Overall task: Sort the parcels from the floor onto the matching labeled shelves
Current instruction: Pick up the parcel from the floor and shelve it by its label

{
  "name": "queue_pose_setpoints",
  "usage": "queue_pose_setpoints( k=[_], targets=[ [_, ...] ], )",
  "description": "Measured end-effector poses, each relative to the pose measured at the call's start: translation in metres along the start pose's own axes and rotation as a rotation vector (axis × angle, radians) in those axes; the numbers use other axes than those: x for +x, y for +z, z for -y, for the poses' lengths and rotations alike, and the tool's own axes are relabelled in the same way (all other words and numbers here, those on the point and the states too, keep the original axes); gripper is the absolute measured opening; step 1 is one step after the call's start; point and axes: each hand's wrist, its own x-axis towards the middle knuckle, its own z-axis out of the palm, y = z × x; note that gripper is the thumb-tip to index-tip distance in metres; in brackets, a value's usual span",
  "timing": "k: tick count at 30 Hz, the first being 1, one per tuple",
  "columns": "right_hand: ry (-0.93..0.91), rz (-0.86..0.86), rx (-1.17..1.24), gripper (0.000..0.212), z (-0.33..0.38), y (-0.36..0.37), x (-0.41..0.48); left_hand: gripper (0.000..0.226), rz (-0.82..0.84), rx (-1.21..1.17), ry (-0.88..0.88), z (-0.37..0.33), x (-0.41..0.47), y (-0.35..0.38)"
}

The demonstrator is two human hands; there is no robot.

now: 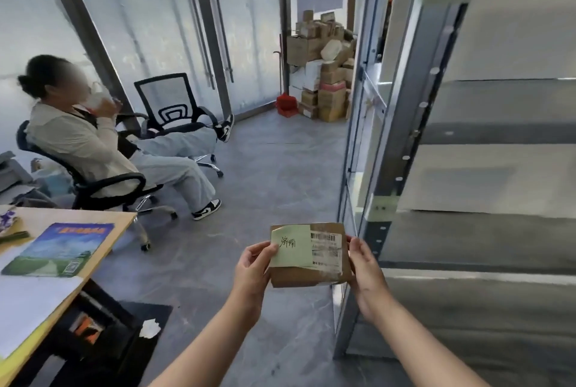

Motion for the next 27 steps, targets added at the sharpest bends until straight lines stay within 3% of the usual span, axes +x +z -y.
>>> queue_pose_setpoints(
  k=[7, 11, 19, 27],
  targets=[
    [-0.052, -0.147, -0.057, 0.061, 0.026, -0.072, -0.02, 0.034, 0.16, 0.057, -0.072, 0.038, -0.011, 0.058],
    [-0.065, -0.222, -0.036, 0.041, 0.043, -0.108, -0.027, 0.038, 0.236, 0.11, -0.064, 0.05, -0.02, 0.096],
    [-0.099, -0.158, -0.114, 0.064, 0.062, -0.13, -0.024, 0.034, 0.25, 0.131, -0.041, 0.055, -0.02, 0.129],
    [-0.07, -0.106, -0.161, 0.061, 0.048, -0.137, -0.009, 0.032, 0.197, 0.175, -0.03, 0.064, -0.011, 0.129]
  ],
)
